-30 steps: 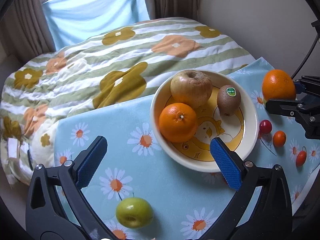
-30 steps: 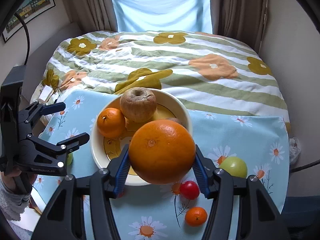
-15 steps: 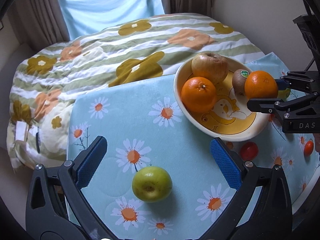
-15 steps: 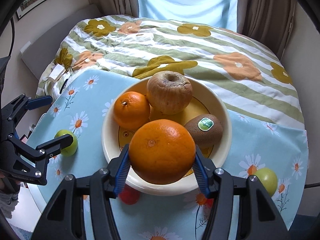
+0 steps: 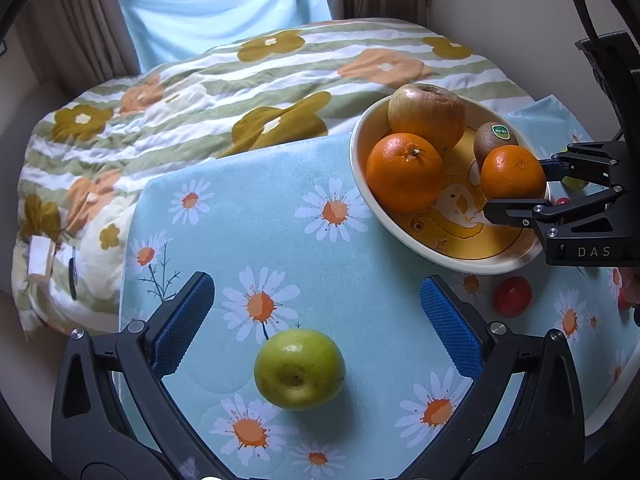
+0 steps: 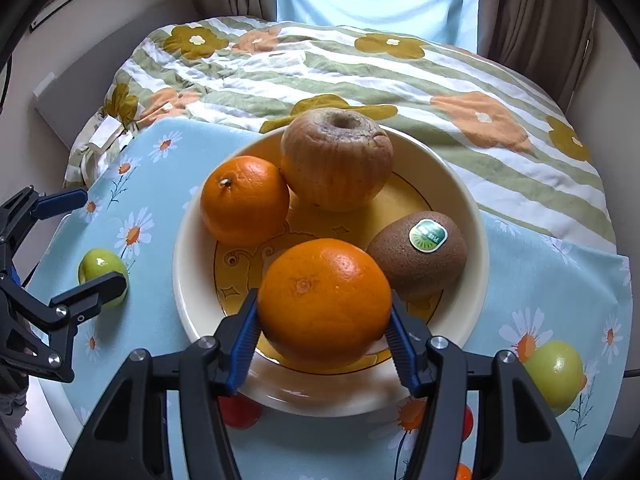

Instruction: Organize fruits

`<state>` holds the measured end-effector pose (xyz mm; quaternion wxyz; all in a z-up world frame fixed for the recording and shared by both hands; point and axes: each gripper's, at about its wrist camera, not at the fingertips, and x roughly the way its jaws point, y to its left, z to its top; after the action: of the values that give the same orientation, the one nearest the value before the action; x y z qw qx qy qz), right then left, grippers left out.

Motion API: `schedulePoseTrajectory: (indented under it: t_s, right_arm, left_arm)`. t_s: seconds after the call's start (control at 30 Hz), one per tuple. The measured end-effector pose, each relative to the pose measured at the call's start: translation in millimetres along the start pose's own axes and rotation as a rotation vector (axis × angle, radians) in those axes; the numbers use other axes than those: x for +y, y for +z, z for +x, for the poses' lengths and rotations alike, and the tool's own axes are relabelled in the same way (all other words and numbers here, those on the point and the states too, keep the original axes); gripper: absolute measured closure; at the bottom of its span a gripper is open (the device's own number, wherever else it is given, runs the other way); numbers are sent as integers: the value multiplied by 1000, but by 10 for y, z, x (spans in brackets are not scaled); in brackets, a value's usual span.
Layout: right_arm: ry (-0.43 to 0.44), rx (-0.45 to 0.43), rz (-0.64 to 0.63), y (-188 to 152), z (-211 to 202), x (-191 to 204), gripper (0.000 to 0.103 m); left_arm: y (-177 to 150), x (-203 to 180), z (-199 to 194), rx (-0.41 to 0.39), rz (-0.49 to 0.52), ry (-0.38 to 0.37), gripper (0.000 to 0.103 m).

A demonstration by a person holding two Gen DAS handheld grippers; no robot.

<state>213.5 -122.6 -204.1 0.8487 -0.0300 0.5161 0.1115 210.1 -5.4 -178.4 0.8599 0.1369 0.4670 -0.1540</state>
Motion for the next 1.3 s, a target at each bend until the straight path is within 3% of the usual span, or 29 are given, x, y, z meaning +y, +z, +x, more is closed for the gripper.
schedulePoseTrajectory:
  t_s: [0.17, 0.2, 0.23, 0.3, 0.37, 0.83, 1.3]
  right_arm:
    - [-6, -1, -2, -44, 12, -24, 48]
    - [-1, -13, 7, -58, -2, -40, 44]
    - [7, -30, 14, -63, -28, -60, 39]
    - [12, -64, 18, -64, -83, -85, 10]
    - [10, -94, 15, -62, -141, -100, 0]
    - [6, -136, 2, -159, -805, -141, 0]
    - [-9, -190, -2, -624, -1731, -323, 0]
  left_arm:
    - [-41, -20, 17, 3, -7, 10, 0]
    - [-49, -20, 15, 4, -9, 12, 0]
    - [-60, -24, 5, 4, -11, 16, 0]
    - [-72, -27, -16, 5, -16, 21, 0]
    - [-80, -33, -54, 3, -21, 26, 0]
    - [-18, -237, -676, -72, -49, 53, 0]
    - [-265, -603, -1437, -128, -83, 97, 0]
